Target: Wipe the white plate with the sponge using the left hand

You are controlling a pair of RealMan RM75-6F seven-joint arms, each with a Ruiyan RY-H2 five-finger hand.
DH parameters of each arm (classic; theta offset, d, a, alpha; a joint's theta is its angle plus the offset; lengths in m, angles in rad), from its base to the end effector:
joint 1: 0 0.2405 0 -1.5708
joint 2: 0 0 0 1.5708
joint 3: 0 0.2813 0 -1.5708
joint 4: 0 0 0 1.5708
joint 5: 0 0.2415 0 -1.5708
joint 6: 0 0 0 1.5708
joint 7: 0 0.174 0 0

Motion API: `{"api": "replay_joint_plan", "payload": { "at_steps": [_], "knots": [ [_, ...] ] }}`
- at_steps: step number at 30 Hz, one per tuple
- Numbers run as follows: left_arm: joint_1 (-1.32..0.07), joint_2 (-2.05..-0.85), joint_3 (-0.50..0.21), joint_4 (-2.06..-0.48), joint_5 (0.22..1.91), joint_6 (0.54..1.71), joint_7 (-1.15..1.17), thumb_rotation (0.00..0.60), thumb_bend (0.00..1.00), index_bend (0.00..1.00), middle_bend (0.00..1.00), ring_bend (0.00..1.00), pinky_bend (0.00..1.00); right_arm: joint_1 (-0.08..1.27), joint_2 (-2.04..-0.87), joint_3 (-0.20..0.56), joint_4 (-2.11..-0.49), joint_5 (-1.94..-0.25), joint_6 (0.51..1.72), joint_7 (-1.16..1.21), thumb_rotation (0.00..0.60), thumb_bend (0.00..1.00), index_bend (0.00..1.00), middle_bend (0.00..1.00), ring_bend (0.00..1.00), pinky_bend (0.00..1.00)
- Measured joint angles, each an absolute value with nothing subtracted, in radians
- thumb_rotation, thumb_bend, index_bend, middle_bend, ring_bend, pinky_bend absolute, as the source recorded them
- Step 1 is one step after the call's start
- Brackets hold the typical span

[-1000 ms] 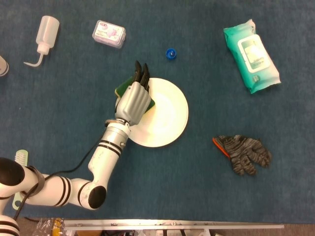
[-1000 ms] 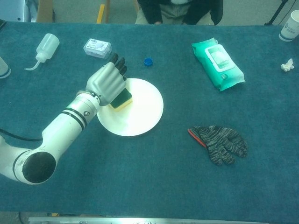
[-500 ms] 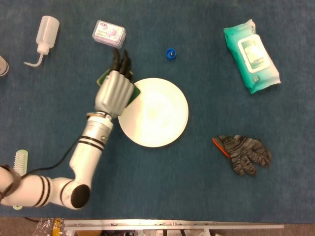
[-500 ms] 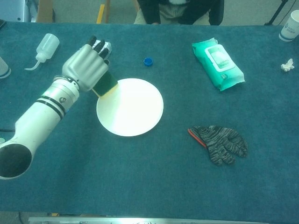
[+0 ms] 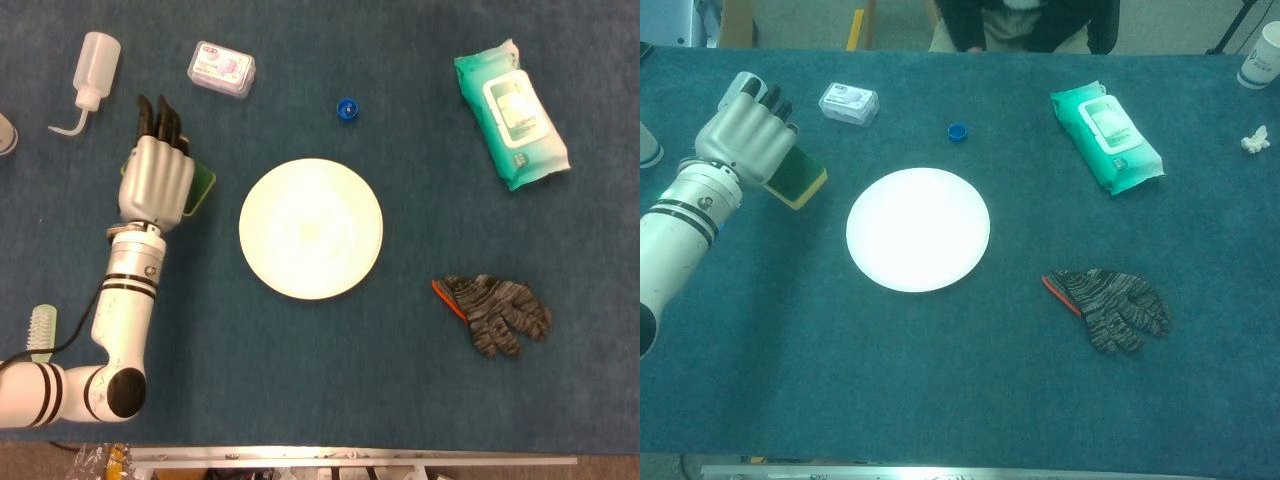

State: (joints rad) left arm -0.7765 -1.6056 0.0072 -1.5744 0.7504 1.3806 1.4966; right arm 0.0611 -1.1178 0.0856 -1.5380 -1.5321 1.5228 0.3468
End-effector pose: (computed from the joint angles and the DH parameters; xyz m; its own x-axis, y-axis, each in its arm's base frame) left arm -0.2018 0.3588 -0.0491 0.9938 0.0603 0.0931 0.1041 -0.2164 -0.9707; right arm -0.3561 -0.2165 0.1600 0.1331 0.0576 0.9894 -0.9902 -0.0344 0.1352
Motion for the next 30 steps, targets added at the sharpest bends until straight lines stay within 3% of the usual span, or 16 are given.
{"api": "replay_joint_plan", "payload": {
  "at_steps": [6, 12, 22, 30],
  "knots": [
    [-0.765, -1.594, -0.006, -1.584, 0.735, 1.387, 1.476, 0.600, 0.28, 0.07, 0.06, 0.00, 0.05, 0.060, -1.114, 0.087, -1.543, -1.531, 1.529, 0.344, 0.600, 0.39, 0.39, 0.39, 0.24, 0.45],
    [-0.753, -1.567, -0.023, -1.613, 0.751, 1.373, 1.385, 0.600, 0.28, 0.06, 0.07, 0.00, 0.05, 0.056, -1.111, 0.086, -1.547, -1.530, 1.534, 0.341, 0.600, 0.39, 0.39, 0.39, 0.24, 0.45],
    [-0.684, -1.482, -0.046, -1.653, 0.959, 1.347, 0.921, 0.600, 0.28, 0.17, 0.16, 0.02, 0.07, 0.046, -1.105, 0.083, -1.553, -1.525, 1.544, 0.328, 0.600, 0.39, 0.39, 0.39, 0.24, 0.45],
    [-0.545, -1.373, -0.026, -1.630, 1.176, 1.405, 0.535, 0.600, 0.28, 0.22, 0.18, 0.04, 0.07, 0.039, -1.100, 0.083, -1.557, -1.516, 1.548, 0.311, 0.600, 0.39, 0.39, 0.39, 0.24, 0.45]
  ]
}}
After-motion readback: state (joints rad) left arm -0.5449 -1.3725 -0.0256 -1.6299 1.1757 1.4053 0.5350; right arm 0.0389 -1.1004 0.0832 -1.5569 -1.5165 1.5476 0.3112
